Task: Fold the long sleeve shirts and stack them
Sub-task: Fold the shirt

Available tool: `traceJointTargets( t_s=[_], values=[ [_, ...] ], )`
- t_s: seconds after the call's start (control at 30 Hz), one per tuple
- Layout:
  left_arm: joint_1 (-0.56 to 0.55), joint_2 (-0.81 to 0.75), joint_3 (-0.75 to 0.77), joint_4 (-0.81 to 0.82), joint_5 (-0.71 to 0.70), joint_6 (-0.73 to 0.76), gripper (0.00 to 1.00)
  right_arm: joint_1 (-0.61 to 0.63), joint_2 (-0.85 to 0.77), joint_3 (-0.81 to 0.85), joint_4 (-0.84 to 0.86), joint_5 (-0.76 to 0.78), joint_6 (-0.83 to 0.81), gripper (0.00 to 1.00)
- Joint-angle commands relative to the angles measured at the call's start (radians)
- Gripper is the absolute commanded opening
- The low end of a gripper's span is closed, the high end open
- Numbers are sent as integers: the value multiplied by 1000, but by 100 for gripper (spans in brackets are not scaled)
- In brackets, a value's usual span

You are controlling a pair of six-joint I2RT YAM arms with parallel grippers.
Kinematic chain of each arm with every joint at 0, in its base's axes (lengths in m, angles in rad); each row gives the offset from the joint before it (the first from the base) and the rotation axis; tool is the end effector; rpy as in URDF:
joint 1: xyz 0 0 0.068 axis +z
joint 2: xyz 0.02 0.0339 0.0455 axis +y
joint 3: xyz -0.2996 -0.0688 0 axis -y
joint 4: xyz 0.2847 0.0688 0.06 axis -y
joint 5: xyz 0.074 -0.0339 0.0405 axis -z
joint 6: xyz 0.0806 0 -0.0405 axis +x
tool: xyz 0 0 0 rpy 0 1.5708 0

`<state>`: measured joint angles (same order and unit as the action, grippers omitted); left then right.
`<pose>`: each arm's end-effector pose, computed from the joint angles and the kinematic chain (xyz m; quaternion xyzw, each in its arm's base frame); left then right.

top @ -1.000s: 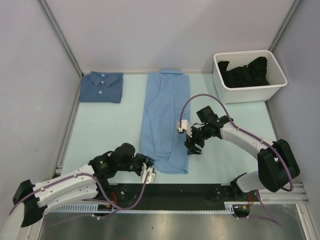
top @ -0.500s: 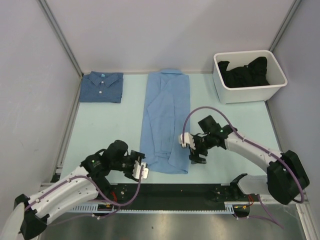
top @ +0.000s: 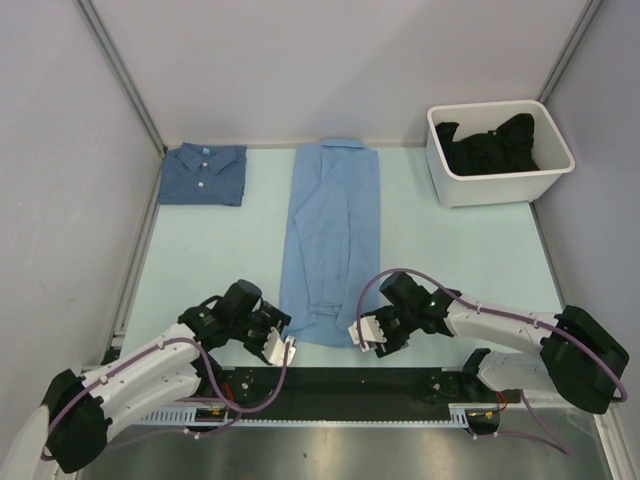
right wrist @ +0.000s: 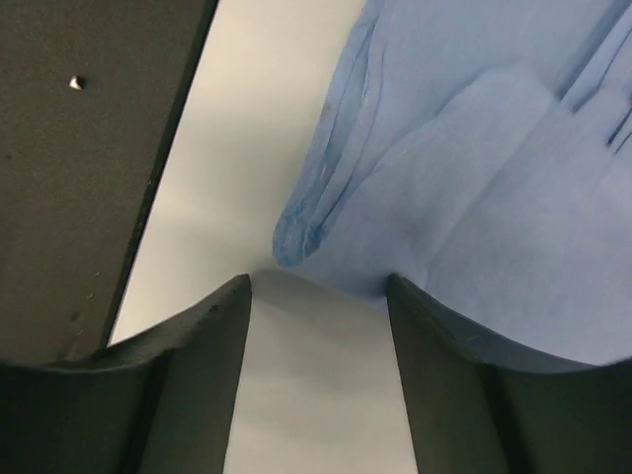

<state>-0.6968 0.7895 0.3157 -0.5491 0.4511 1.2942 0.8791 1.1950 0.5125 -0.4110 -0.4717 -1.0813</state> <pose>0.1048 -0.1335 0.1246 0.8202 0.4598 -0.1282 0.3154 0.1222 0.2050 0.1297 -0.8155 0.4802 0.2027 0.2516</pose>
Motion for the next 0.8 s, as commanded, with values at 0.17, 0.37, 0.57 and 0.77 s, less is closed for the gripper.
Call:
traceJointTargets(
  t_s=[0.17,0.37,0.57,0.77],
  values=[
    [6,103,-15,139,47,17,63,67,55,-32,218,131,-25,45],
    [2,103,6,105,130,-4,20,92,18,-31,222,114,4,1],
    [-138,-87,49,-100,169,-12,0,145,-92,-11,76,105,73,0],
    [-159,-132,77,-117,113,-111,0,141,-170,27,23,114,136,0]
  ],
)
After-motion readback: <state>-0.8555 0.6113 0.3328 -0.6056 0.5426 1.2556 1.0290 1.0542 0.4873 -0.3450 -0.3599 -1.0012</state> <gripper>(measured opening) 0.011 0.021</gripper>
